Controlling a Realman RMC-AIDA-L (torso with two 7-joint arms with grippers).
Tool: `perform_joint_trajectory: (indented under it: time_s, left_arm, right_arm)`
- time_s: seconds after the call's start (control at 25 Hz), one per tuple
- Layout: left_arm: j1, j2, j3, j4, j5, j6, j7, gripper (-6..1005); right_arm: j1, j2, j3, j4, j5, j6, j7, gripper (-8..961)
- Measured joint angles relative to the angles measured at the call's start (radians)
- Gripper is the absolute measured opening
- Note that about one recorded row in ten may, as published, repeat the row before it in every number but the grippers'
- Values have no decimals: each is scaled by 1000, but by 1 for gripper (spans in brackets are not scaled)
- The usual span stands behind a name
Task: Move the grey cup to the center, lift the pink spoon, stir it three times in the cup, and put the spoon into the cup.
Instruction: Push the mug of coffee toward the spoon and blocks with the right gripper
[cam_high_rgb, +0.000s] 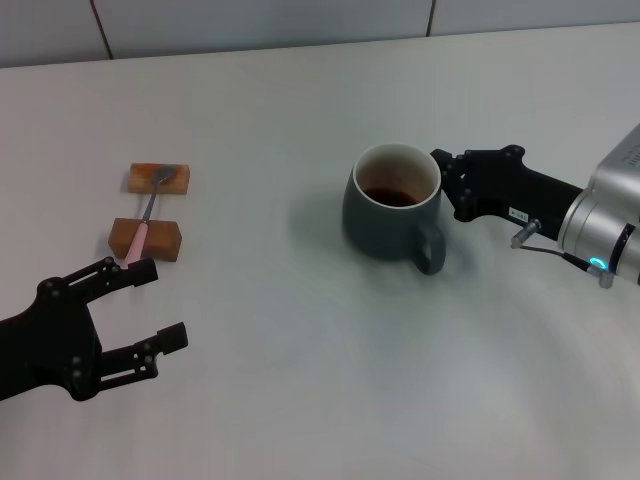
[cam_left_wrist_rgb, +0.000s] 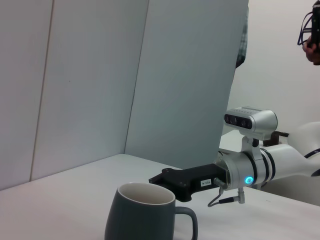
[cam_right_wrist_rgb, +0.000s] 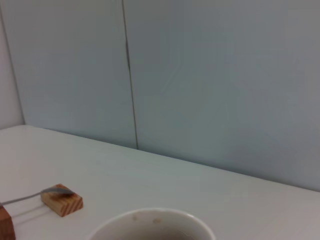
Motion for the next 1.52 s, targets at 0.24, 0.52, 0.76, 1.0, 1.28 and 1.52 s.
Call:
perform_joint_trajectory:
  time_s: [0.24, 0.52, 0.76, 1.0, 1.28, 1.52]
  left_arm:
    - [1, 0, 0, 0, 0, 0, 1, 830]
    - [1, 0, 0, 0, 0, 0, 3, 830]
    - [0, 0, 0, 0, 0, 0, 4, 830]
    - [-1, -1, 0, 0, 0, -1, 5, 830]
    - [-1, -2, 0, 0, 0, -2, 5, 830]
    - [0, -2, 0, 0, 0, -1, 5, 829]
  right_arm:
    - [27, 3, -48, 1, 3, 3, 36, 34]
    - [57, 7, -72, 12, 8, 7, 51, 49]
    - [80, 9, -92, 17, 8, 8, 69, 61]
    - [113, 9, -109, 31, 9, 8, 89, 73]
    - [162, 8, -118, 75, 9, 10, 90, 87]
    - [161, 8, -108, 70, 11, 10, 90, 99]
